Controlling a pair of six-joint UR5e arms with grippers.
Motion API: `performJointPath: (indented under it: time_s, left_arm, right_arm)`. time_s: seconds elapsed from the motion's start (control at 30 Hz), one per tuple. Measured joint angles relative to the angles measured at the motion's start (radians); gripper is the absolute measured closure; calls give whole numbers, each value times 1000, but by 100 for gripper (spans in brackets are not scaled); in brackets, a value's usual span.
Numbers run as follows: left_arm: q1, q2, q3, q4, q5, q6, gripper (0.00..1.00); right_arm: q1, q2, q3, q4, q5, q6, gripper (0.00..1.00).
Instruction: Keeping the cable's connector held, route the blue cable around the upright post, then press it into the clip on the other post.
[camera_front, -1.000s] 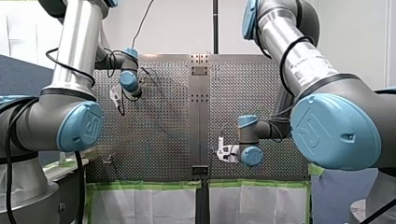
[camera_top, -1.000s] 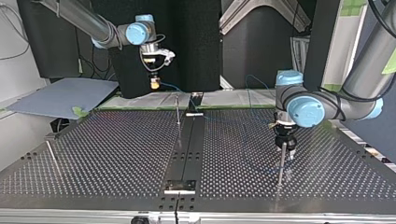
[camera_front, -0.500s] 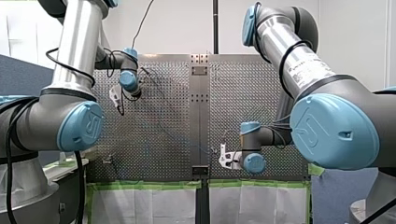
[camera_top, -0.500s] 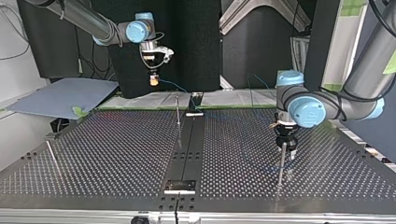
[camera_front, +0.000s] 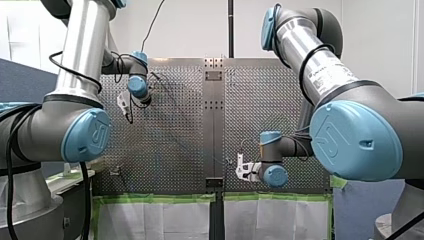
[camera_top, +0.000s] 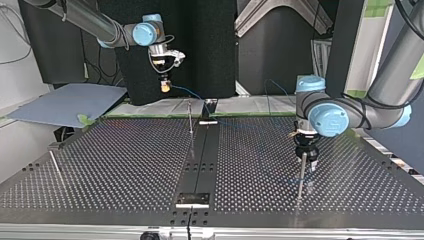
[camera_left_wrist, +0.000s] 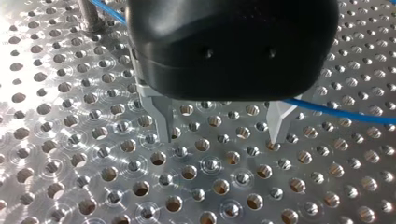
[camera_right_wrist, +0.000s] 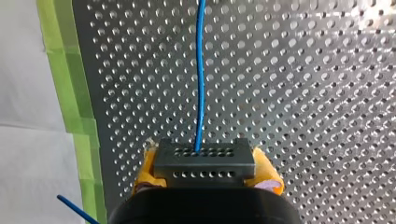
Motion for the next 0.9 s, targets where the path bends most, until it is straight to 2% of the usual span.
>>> performJointPath:
  time_s: [0.23, 0.43, 0.7, 0.9]
  left_arm:
    - [-3, 0, 0, -2, 1, -4, 0]
    - [-4, -1, 0, -6, 2, -5, 0]
    - [-5, 0, 0, -8, 5, -18, 0]
    - [-3, 0, 0, -30, -20, -57, 0]
  right_arm:
    - [0, 7, 0, -2, -9, -2, 100]
    - [-1, 47, 0, -20, -3, -6, 100]
    - [-3, 57, 0, -25, 3, -6, 100]
    - [-3, 57, 0, -25, 3, -7, 100]
